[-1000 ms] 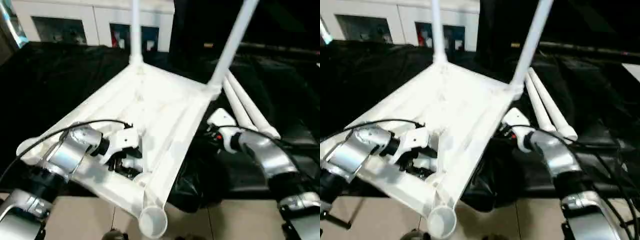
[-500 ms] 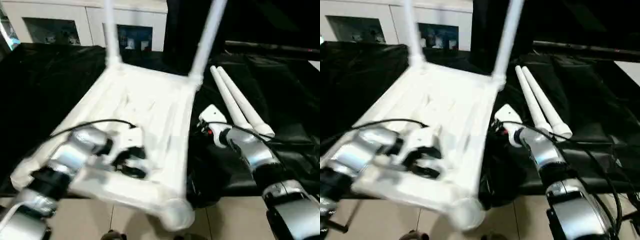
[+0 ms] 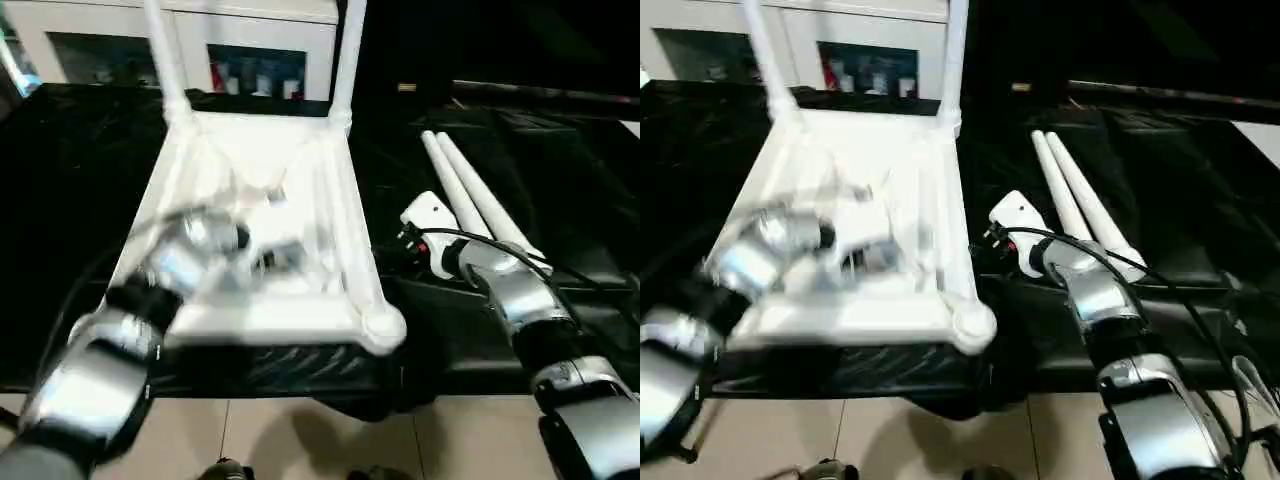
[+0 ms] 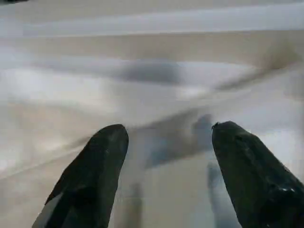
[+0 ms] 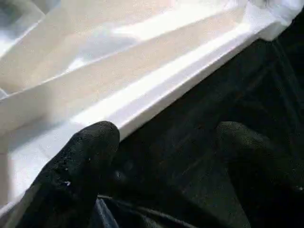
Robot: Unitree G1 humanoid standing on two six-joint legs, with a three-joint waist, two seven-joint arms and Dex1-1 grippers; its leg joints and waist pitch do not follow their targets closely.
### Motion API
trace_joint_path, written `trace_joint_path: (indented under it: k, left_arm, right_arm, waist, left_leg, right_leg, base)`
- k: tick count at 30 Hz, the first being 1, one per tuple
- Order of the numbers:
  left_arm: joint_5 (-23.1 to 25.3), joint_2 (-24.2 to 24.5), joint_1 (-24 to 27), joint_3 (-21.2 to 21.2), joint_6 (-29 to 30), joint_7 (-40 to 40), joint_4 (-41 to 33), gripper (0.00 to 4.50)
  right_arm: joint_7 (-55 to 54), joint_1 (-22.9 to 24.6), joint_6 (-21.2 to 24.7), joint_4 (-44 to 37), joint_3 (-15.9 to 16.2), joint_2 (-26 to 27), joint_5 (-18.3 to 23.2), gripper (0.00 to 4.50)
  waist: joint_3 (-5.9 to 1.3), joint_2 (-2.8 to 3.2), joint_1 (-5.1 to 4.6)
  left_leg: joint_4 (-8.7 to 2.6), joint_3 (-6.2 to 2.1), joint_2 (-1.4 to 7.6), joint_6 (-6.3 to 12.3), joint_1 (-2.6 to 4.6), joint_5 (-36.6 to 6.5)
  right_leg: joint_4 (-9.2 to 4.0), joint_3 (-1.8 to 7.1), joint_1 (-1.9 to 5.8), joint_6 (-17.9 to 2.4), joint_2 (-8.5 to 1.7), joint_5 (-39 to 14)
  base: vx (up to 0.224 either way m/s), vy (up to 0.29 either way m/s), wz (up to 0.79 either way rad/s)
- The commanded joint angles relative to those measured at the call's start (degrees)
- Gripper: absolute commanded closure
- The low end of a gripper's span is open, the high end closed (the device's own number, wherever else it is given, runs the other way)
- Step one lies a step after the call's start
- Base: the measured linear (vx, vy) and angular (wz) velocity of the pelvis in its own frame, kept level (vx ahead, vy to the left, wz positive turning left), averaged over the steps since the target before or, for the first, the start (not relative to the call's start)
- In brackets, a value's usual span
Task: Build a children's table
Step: Rotate table base
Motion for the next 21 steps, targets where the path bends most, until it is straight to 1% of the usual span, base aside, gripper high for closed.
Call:
trace_joint_path:
  k: [1,2,3,4,5,6,8,9,10,11,12,13,14,15,16,17,18,19,20,21]
  left_arm:
    - [1.1,-1.4,-1.9,1.7,-2.7,9.7,6.0,1.22]
    - [1.1,-1.5,-2.0,1.8,-2.9,10.0,6.2,1.22]
    - [1.0,-2.3,-3.0,3.0,-5.1,15.5,9.0,1.22]
    - [0.8,-2.8,-3.4,3.7,-6.5,18.0,10.2,1.22]
    - [0.7,-2.8,-3.4,3.8,-6.7,18.1,10.2,1.22]
    - [-0.6,-3.4,-3.3,5.4,-8.4,18.1,10.0,1.22]
    - [-2.9,-3.7,-2.8,7.3,-9.4,14.8,8.6,1.22]
    - [-4.1,-3.7,-2.4,8.1,-9.7,12.6,7.6,1.22]
    - [-6.3,-3.6,-1.6,9.0,-9.8,8.0,5.7,1.22]
    - [-8.8,-3.4,-0.4,9.7,-9.7,2.3,3.3,1.22]
    - [-10.3,-3.2,0.3,10.0,-9.7,-1.3,1.9,1.22]
    - [-12.5,-2.9,1.4,10.0,-8.7,-6.7,-0.2,1.22]
    - [-12.8,-2.8,1.6,9.9,-8.5,-7.5,-0.6,1.22]
    - [-14.4,-2.0,3.0,8.9,-7.5,-12.0,-3.2,1.22]
    - [-15.5,-1.3,4.0,8.2,-7.0,-14.8,-5.0,1.22]
    - [-17.3,-0.5,5.6,7.3,-5.6,-18.8,-8.1,1.22]
    - [-19.5,1.2,7.8,5.7,-2.9,-24.1,-12.6,1.22]
    - [-21.3,2.6,9.5,4.2,-0.2,-28.2,-16.5,1.22]
    - [-23.1,4.4,11.6,2.6,3.5,-33.1,-21.2,1.22]
    - [-23.5,4.8,12.0,2.2,4.4,-34.0,-22.3,1.22]
  right_arm:
    - [-0.1,0.5,-0.4,-0.9,-1.6,-1.4,0.4,0.64]
    - [-0.1,0.5,-0.5,-0.9,-1.6,-1.5,0.4,0.64]
    - [-0.3,0.7,-0.5,-1.3,-1.9,-1.7,0.4,0.64]
    - [-0.2,1.0,-0.1,-2.1,-2.1,-1.9,0.6,0.64]
    - [-0.1,1.0,-0.1,-2.2,-2.1,-1.9,0.6,0.64]
    - [0.6,1.6,0.6,-4.1,-2.7,-2.2,1.4,0.64]
    - [2.6,2.3,1.9,-6.5,-3.5,-2.8,3.0,0.64]
    - [3.8,2.7,2.6,-7.6,-3.8,-3.1,3.9,0.64]
    - [7.5,3.7,4.6,-10.6,-3.9,-4.3,6.0,0.64]
    - [11.2,4.9,6.5,-13.7,-3.8,-5.7,7.9,0.64]
    - [13.7,5.7,7.7,-15.7,-3.6,-6.6,9.2,0.64]
    - [16.8,6.8,9.3,-18.4,-3.1,-8.4,10.7,0.64]
    - [17.2,6.9,9.5,-18.8,-3.0,-8.7,10.9,0.64]
    - [19.6,7.9,10.6,-20.9,-2.5,-10.4,11.6,0.64]
    - [21.0,8.5,11.2,-22.2,-2.2,-11.5,12.0,0.64]
    - [22.6,9.4,12.1,-24.1,-2.0,-12.9,12.3,0.64]
    - [24.6,10.4,13.2,-25.9,-1.8,-14.5,12.8,0.64]
    - [26.1,11.1,14.2,-27.3,-1.5,-15.7,13.4,0.64]
    - [27.7,12.0,15.9,-29.3,-1.3,-17.1,14.2,0.64]
    - [28.0,12.2,16.3,-29.8,-1.2,-17.4,14.5,0.64]
  waist:
    - [-4.5,-0.01,0.47]
    - [-4.54,-0.09,0.42]
    - [-4.63,-0.05,0.65]
    - [-4.71,-0.18,0.89]
    - [-4.7,-0.16,1.0]
    - [-4.7,-0.18,1.2]
    - [-4.7,-0.29,1.58]
    - [-4.69,-0.24,1.65]
    - [-4.64,-0.55,1.73]
    - [-4.36,-0.6,2.13]
    - [-4.35,-0.51,2.34]
    - [-4.32,-0.54,2.65]
    - [-4.23,-0.45,2.79]
    - [-4.14,-0.5,3.0]
    - [-4.01,-0.49,3.34]
    - [-4.02,-0.45,3.16]
    - [-3.9,-0.46,3.34]
    - [-3.74,-0.27,3.53]
    - [-3.47,-0.1,3.23]
    - [-3.64,-0.03,3.33]
  left_leg:
    - [-3.29,-0.9,1.59,2.19,1.24,-10.5]
    - [-3.12,-0.79,1.42,2.4,1.21,-10.9]
    - [-3.09,-0.86,1.46,2.54,1.27,-10.7]
    - [-2.99,-0.86,1.45,3.28,1.15,-9.9]
    - [-3.01,-0.85,1.55,3.47,1.2,-9.7]
    - [-3.01,-0.86,1.62,3.76,1.2,-9.5]
    - [-2.99,-0.8,1.65,4.34,1.26,-9.0]
    - [-2.99,-0.81,1.7,4.36,1.29,-9.0]
    - [-2.98,-0.76,1.74,4.58,1.27,-9.1]
    - [-3.1,-0.78,1.78,5.11,1.26,-9.2]
    - [-3.08,-0.79,1.91,5.34,1.21,-9.2]
    - [-3.1,-0.64,2.14,5.22,1.43,-9.7]
    - [-3.17,-0.62,2.15,4.95,1.55,-10.2]
    - [-3.24,-0.58,2.2,4.75,1.55,-10.6]
    - [-3.4,-0.65,2.46,3.85,1.5,-11.6]
    - [-3.41,-0.53,2.32,3.18,1.56,-12.7]
    - [-3.61,-0.56,2.47,2.25,1.66,-13.3]
    - [-3.78,-0.72,2.67,1.9,1.58,-13.6]
    - [-4.07,-0.61,2.69,0.99,1.67,-15.7]
    - [-4.08,-0.74,2.76,0.38,1.9,-16.4]
  right_leg:
    - [-3.42,2.25,3.04,-13.0,-2.72,-5.8]
    - [-3.46,2.25,2.96,-13.0,-2.44,-5.7]
    - [-3.41,2.22,3.06,-13.1,-2.59,-5.4]
    - [-3.33,2.18,3.13,-13.5,-2.62,-4.1]
    - [-3.29,2.19,3.07,-13.6,-2.66,-3.7]
    - [-3.29,2.16,3.07,-13.8,-2.74,-3.5]
    - [-3.22,2.18,3.11,-14.5,-2.82,-2.5]
    - [-3.17,2.15,3.04,-14.7,-2.84,-2.6]
    - [-3.13,2.15,3.08,-14.9,-2.9,-2.7]
    - [-3.33,2.19,3.34,-15.2,-3.13,-3.4]
    - [-3.3,2.24,3.35,-15.3,-3.22,-3.5]
    - [-3.24,2.25,2.91,-15.3,-3.08,-4.1]
    - [-3.29,2.22,2.82,-15.3,-3.05,-5.0]
    - [-3.39,2.22,2.89,-15.1,-3.09,-5.8]
    - [-3.42,2.26,2.86,-14.6,-3.29,-7.8]
    - [-3.6,2.28,2.53,-14.0,-3.11,-9.3]
    - [-3.57,2.32,2.72,-13.8,-3.33,-10.8]
    - [-3.66,2.37,2.69,-13.5,-3.52,-12.0]
    - [-3.99,2.38,2.27,-12.8,-3.22,-14.9]
    - [-3.91,2.37,2.34,-12.5,-3.36,-15.8]
  base:
    - [0.0,0.0,0.0]
    - [0.0,0.0,0.0]
    - [0.0,0.0,0.0]
    - [0.0,0.0,0.0]
    - [0.0,0.0,0.0]
    - [0.0,0.0,0.0]
    - [0.0,0.0,0.0]
    - [0.0,0.0,0.0]
    - [0.0,0.0,0.0]
    - [0.0,0.0,0.0]
    - [0.0,0.0,0.0]
    - [0.0,0.0,0.0]
    - [0.0,0.0,0.0]
    - [0.0,0.0,0.0]
    - [0.0,0.0,0.0]
    - [0.0,0.0,0.0]
    - [0.0,0.0,0.0]
    - [0.0,0.0,0.0]
    - [0.0,0.0,0.0]
    - [0.0,0.0,0.0]
